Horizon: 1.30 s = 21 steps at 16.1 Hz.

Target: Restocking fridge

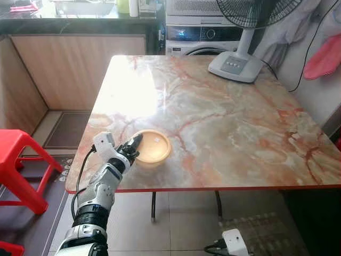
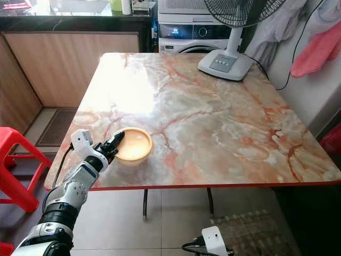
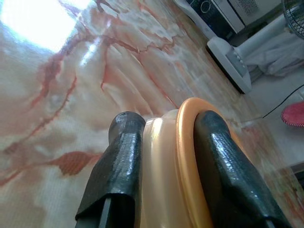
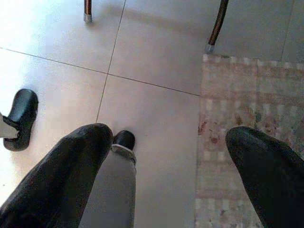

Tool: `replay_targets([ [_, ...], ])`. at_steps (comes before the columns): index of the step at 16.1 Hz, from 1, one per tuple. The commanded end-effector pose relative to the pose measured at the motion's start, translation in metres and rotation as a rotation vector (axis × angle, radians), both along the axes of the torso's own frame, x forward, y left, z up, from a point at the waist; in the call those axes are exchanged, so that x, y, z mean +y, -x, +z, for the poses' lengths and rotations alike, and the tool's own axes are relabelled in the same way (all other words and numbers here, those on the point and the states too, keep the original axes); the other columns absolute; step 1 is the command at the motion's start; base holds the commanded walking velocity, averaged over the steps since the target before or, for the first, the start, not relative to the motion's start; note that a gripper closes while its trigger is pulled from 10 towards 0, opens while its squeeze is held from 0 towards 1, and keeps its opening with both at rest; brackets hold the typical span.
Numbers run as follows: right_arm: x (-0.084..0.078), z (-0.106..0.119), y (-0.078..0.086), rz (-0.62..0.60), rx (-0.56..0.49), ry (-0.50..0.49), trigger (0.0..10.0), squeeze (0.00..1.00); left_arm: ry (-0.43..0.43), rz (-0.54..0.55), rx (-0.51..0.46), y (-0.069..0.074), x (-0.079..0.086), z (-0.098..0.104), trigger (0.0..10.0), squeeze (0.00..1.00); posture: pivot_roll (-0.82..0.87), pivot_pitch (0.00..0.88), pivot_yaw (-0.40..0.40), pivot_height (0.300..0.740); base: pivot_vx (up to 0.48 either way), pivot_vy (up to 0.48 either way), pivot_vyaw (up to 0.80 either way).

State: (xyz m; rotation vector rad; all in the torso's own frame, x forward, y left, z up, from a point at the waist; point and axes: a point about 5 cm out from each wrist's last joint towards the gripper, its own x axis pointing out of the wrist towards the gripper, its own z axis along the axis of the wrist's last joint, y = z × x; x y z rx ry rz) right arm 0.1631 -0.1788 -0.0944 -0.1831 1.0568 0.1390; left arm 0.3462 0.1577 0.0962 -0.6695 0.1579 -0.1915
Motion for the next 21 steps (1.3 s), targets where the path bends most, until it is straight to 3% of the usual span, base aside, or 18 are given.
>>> replay_targets([
  [1,-0.002,-0.001,0.002,0.005,0.012,0.007,10.0,0.00,-0.025,-0.006,0.015,0.003,0.001,-0.005,0.0,0.00,0.07,0.000,-0.052,0.740,0.000,0.000,0.00],
  [2,-0.002,-0.001,0.003,0.007,0.013,0.007,10.0,0.00,-0.054,-0.012,0.018,0.004,0.002,-0.006,10.0,0.00,0.07,0.000,-0.052,0.740,0.000,0.000,0.00],
  [5,-0.002,-0.001,0.003,0.008,0.015,0.007,10.0,0.00,-0.117,0.016,0.011,0.006,0.005,-0.008,10.0,0.04,0.07,0.000,-0.052,0.740,0.000,0.000,0.00],
  [6,-0.003,-0.001,0.003,0.007,0.016,0.008,10.0,0.00,-0.104,0.030,0.011,0.006,0.008,-0.008,10.0,1.00,0.07,0.000,-0.053,0.740,0.000,0.000,0.00],
  [12,0.001,0.001,-0.002,0.023,0.002,0.001,10.0,0.00,-0.100,0.066,0.010,0.008,0.014,-0.009,10.0,1.00,0.08,0.000,-0.056,0.740,0.000,0.000,0.00],
  [16,0.002,0.001,-0.004,0.035,-0.005,0.002,10.0,0.00,-0.073,0.027,0.012,0.006,0.002,-0.010,10.0,1.00,0.07,0.000,-0.057,0.740,0.000,0.000,0.00],
  [17,0.002,0.001,-0.004,0.045,-0.007,0.005,10.0,0.00,-0.069,-0.030,0.016,0.004,-0.007,-0.010,10.0,0.11,0.07,0.000,-0.059,0.740,0.000,0.000,0.00],
  [18,0.003,0.002,-0.004,0.045,-0.009,0.004,10.0,0.00,-0.057,-0.052,0.011,0.004,-0.010,-0.010,10.0,0.00,0.07,0.000,-0.060,0.740,0.000,0.000,0.00],
  [21,0.003,0.002,-0.004,0.041,-0.015,-0.006,10.0,0.00,-0.023,-0.104,-0.017,0.003,-0.016,-0.007,10.0,0.00,0.07,0.000,-0.059,0.740,0.000,0.000,0.00],
])
